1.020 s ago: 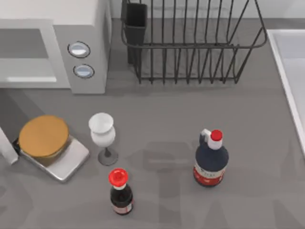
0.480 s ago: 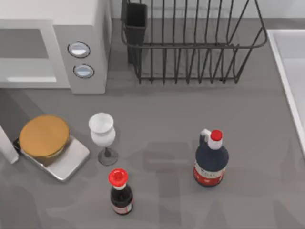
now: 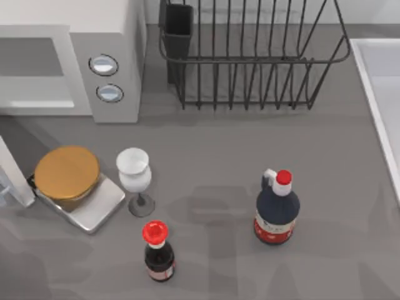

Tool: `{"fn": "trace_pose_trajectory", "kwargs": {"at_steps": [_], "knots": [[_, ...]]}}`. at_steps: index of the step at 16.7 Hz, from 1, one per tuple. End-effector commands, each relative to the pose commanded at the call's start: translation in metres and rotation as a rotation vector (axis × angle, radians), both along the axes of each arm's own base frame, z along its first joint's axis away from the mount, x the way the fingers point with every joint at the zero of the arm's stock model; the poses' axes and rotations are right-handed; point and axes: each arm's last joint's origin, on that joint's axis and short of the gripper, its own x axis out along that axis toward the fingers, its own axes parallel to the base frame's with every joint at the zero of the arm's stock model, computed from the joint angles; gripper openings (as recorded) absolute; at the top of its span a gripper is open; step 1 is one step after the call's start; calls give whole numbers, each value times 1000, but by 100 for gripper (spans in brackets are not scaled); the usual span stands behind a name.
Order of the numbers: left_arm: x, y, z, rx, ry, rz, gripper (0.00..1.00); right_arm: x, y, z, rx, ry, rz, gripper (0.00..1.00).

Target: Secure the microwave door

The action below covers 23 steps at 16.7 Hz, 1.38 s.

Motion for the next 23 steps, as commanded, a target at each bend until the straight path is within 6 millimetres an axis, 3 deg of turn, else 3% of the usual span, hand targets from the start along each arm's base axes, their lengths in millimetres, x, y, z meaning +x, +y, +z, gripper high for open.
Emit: {"fn": "trace_pose_trajectory", "kwargs": {"at_steps": [6,11,16,23], "knots": [[6,-11,9,11,-31,-1,0,0,0,0,0,0,0,100],[11,-53,16,9,-61,-10,0,0,0,0,0,0,0,100],[3,-91,7,-5,-28,-10,0,0,0,0,0,0,0,100],[-1,-99,1,-3,-3,0,0,0,0,0,0,0,0,100]]}}
